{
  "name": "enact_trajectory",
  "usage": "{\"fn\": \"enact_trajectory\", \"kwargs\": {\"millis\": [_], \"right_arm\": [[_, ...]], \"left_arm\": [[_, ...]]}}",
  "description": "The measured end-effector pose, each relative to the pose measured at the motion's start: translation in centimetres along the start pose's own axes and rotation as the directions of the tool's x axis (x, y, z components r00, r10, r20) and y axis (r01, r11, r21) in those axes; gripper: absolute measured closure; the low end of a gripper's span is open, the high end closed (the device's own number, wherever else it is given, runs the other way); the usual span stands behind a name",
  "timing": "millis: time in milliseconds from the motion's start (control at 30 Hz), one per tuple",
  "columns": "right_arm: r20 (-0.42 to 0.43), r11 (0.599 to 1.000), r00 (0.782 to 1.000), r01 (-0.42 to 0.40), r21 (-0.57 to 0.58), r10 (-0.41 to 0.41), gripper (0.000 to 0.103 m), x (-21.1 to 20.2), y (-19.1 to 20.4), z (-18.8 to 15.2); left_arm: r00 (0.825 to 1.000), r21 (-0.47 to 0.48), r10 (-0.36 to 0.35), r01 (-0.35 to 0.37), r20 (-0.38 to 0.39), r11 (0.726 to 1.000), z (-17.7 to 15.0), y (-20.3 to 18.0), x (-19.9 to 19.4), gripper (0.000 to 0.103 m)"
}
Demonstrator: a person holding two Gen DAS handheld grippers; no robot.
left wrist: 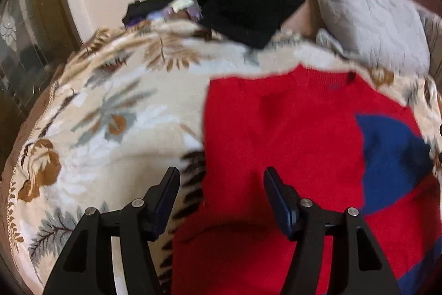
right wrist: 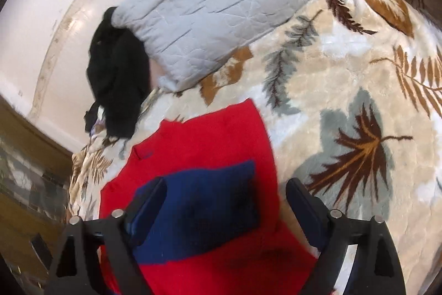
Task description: Fold small clothes
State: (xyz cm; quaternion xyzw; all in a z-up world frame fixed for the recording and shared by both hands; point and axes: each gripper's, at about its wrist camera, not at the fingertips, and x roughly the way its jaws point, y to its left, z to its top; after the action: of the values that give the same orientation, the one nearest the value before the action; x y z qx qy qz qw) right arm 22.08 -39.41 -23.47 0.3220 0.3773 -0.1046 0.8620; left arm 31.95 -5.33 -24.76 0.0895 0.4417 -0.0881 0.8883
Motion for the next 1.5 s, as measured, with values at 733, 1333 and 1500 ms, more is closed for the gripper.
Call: {"fn": "enact_trajectory", "kwargs": {"millis": [733,1333,1500], "right_arm": [[-0.191,0.987,0.974,-0.141,-0.080,0.123,0.036,-13.8,-6.4,-14.5],[-0.183,0.957,0.978,0.045,-0.286,-0.101,0.075,-14.2,-2.4,-23.0],[-0.250,0.979,0.961,0.074,-0.191,-0.121,0.072,-13.7,-4.8,-22.8]], "left_arm": [[0.946,-0.080,-0.318,0.312,-0.061,0.947,-18.3,8.1,-13.5,0.029],[0.937,-0.117,-0.310,0.294,-0.159,0.949,-23.4,5.3,-11.7,0.051],[0.925,-0.129,-0.346,0.328,-0.156,0.936,-23.5,5.5,-11.7,0.055]]}}
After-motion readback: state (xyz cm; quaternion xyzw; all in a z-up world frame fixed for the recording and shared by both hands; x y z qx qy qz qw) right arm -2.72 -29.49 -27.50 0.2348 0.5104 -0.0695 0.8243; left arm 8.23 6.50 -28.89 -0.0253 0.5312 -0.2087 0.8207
